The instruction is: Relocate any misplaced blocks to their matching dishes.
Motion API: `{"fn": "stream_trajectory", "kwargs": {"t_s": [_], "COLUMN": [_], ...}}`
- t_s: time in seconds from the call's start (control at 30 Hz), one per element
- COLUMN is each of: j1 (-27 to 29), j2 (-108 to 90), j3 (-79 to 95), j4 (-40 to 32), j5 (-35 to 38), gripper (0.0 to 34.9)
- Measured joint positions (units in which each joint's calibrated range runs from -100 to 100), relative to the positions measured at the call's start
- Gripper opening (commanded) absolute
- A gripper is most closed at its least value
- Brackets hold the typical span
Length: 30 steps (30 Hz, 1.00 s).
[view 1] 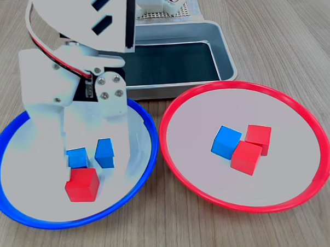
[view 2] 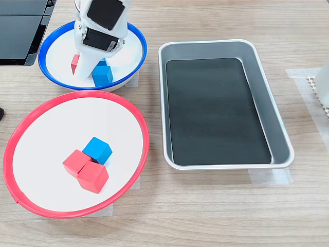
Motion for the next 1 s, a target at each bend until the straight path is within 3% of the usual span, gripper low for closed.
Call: {"fn": "stream_trajectory", "kwargs": {"t_s": [0.73,1.0], "j1": [3.5,3.5], "j2": [7.0,7.7], "j3": [-6.8,-7.8], "j4": [0.2,0.2], "j5": [0.7,0.7], "gripper": [15.7,9.1]}}
